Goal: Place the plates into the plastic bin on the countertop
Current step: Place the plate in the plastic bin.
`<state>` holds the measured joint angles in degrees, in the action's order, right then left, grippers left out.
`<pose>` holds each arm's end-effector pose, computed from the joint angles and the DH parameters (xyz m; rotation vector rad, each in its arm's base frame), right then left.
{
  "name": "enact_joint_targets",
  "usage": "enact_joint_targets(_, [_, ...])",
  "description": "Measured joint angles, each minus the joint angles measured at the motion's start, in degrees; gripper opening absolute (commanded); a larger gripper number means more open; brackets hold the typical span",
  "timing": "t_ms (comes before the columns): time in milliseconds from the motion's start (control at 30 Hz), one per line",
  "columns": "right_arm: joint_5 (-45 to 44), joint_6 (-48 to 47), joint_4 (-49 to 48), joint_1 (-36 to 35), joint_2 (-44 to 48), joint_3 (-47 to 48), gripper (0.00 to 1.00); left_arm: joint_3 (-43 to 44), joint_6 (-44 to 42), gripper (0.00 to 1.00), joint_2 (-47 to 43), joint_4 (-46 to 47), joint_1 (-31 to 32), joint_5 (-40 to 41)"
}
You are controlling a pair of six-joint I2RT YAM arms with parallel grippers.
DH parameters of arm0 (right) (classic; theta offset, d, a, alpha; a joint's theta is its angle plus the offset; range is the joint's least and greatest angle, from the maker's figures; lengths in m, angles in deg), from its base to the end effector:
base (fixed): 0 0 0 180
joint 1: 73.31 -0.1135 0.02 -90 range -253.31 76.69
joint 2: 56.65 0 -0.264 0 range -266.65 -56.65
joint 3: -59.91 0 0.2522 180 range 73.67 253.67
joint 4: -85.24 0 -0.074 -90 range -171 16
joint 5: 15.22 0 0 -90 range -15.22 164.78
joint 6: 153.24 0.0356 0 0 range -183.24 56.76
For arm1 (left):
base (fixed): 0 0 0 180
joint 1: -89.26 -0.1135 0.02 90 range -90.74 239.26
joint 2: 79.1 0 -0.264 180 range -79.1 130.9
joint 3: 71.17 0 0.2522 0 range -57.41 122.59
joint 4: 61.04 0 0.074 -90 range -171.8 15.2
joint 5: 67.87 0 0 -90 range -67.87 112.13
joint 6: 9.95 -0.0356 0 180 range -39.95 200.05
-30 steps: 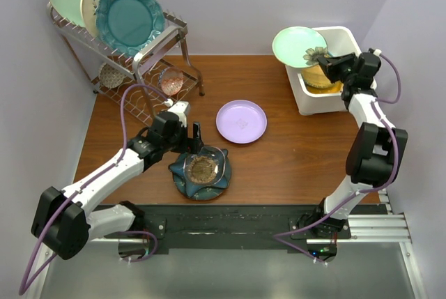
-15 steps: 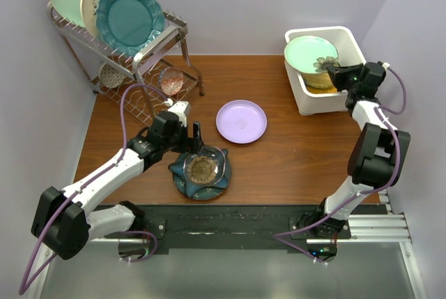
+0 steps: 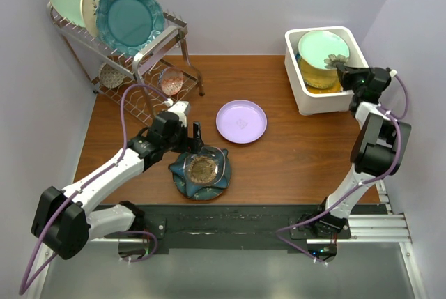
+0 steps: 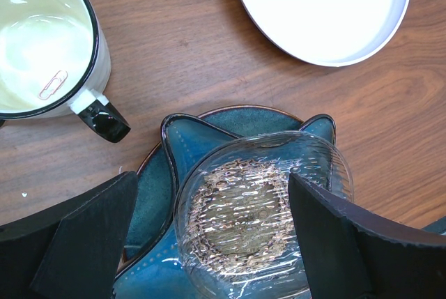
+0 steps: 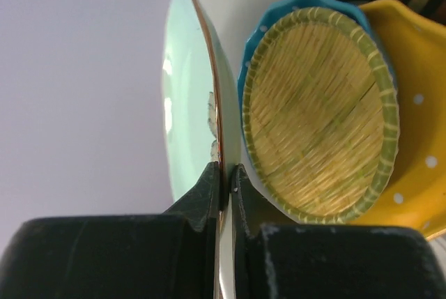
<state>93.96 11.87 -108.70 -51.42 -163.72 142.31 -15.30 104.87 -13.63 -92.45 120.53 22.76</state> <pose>0.4056 -0.1504 0.2406 1.2026 1.4064 0.9567 0.2068 -0.1252 0.2397 0.1256 2.3332 -0.4892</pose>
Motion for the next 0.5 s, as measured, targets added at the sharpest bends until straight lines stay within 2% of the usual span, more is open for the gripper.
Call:
enact_joint_targets(200, [0.28,0.31,-0.57,0.42,-4.61,2.29,0.0,0.0,0.0,0.94,0.42,0.0,0.0,0.0])
enact_joint_targets(500, [0.28,-0.13,0.59,0.35,-5.07,3.26,0.0,0.0,0.0,0.94,1.62,0.07,0.0,-0.02])
